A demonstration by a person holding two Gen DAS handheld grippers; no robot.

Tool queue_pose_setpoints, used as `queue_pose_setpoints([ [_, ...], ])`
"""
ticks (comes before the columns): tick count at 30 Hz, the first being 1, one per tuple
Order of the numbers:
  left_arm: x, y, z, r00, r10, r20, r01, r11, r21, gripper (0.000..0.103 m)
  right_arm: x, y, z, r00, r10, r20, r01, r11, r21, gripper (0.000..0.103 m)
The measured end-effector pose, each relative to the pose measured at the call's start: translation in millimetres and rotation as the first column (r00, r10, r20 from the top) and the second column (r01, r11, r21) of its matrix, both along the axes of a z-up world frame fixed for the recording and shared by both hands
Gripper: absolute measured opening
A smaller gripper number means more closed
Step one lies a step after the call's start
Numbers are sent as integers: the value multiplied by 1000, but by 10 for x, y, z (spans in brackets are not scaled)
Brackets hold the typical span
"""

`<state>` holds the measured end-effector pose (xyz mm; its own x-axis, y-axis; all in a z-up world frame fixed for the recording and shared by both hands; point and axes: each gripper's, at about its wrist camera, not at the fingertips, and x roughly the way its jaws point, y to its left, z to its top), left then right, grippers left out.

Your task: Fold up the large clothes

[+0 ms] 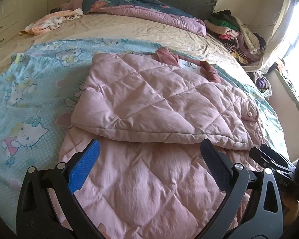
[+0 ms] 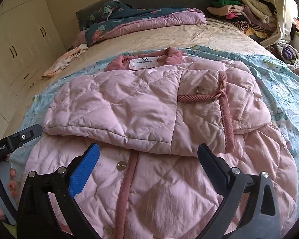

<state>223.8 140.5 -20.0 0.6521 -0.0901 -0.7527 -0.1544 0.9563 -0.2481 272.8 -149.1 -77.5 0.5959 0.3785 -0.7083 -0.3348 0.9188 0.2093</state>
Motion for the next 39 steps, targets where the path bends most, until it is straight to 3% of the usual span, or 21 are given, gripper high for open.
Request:
queue_pose_setpoints([
  [23,-375,75,300,998,38,59,-38,999,-2,94,-333,-132,438,996,-10,88,7,999,32,99],
  [39,-558,-41,576,992,15,124,-15,1000,-3,94,-581,-255,771,988,-10,153,4,999,38,99],
])
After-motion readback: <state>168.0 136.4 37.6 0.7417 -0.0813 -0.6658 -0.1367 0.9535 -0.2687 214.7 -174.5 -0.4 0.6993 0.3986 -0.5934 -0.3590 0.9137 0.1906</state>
